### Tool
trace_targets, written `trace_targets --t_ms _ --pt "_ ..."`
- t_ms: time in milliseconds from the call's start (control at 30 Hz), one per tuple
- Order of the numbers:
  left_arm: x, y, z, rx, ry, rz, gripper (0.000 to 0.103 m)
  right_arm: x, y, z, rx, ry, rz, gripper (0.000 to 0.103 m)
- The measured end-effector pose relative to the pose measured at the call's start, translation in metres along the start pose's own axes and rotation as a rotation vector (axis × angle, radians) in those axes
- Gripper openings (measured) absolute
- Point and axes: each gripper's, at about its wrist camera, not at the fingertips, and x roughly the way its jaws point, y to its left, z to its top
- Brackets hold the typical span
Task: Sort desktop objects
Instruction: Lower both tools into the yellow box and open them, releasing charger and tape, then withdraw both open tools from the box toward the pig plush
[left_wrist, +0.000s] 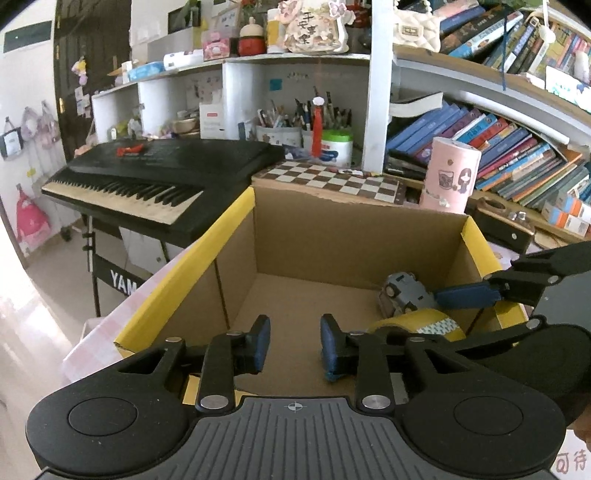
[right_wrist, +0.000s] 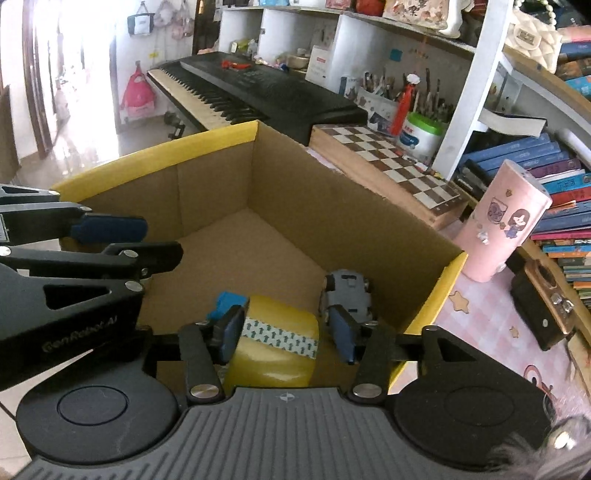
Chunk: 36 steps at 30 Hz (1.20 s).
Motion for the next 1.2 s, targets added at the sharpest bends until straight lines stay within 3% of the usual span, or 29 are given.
trace_targets --t_ms 67,133,267,467,800,1200 --pt "-0.002 0.002 0.001 -0.012 -0.01 0.011 0.059 -0.002 0.0 -0.001 0.003 -0.007 0.007 0.051" --pt "-0.007 0.004 0.003 -0.033 -0.021 0.033 0.071 -0.007 0.0 -0.001 0.009 -0.018 0.0 0.055" --pt "-0.02 0.008 0.006 -0.053 -0.053 0.025 0.081 -0.02 -0.002 0.0 0.043 -0.045 -0.017 0.074" --pt "-0.046 0.009 0.005 -0.078 -0.125 0.003 0.094 -0.048 -0.003 -0.002 0.078 -0.112 -0.067 0.084" --pt "-0.074 0.008 -0.007 -0.034 -0.177 -0.039 0.099 -0.09 0.007 -0.029 0.19 -0.196 -0.18 0.087" --pt "-0.094 0.015 -0.043 0.009 -0.125 -0.085 0.099 -0.111 0.033 -0.071 0.304 -0.119 -0.289 0.088"
